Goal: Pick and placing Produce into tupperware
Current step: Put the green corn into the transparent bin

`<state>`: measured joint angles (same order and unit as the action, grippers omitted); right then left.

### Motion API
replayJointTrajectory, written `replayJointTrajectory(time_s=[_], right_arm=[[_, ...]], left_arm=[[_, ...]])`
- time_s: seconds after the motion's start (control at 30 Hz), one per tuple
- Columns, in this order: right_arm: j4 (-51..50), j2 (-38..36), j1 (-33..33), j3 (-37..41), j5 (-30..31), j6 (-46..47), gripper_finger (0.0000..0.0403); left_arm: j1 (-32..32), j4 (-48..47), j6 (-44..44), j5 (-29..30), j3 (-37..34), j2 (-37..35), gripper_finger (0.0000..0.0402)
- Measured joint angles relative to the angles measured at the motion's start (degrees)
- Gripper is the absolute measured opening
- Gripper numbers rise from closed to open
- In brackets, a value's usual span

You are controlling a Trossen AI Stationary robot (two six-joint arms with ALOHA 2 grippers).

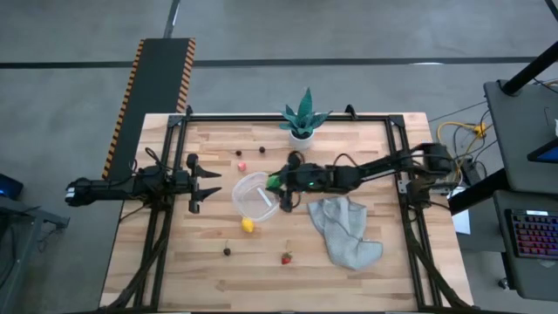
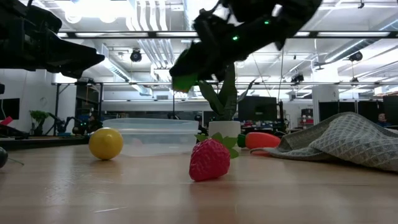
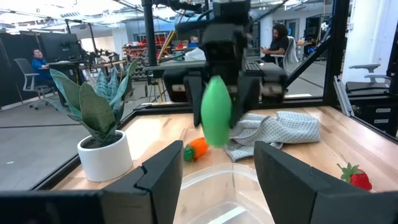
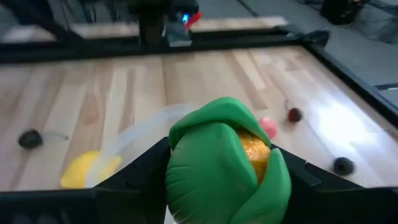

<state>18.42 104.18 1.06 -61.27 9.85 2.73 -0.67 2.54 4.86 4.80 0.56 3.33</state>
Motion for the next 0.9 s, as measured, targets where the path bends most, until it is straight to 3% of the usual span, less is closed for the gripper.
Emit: replayJointTrajectory(time_s=[0.43, 0.67, 0.9], right_arm=[[-11.8, 13.9, -0.2, -16.7, 0.2, -6.4, 0.0189], [-12.5, 17.8, -1.8, -18.7, 0.0, -6.8, 0.0189], [-12.0, 19.2, -3.9, -18.7, -6.8, -3.8, 0.0189]], left_arm=[[0.0, 0.0, 0.0, 0.0, 0.0, 0.0, 0.0183], [0.0, 0.0, 0.0, 0.0, 0.0, -0.1, 0.0183], [0.0, 0.0, 0.0, -0.1, 0.0, -0.1, 0.0183]])
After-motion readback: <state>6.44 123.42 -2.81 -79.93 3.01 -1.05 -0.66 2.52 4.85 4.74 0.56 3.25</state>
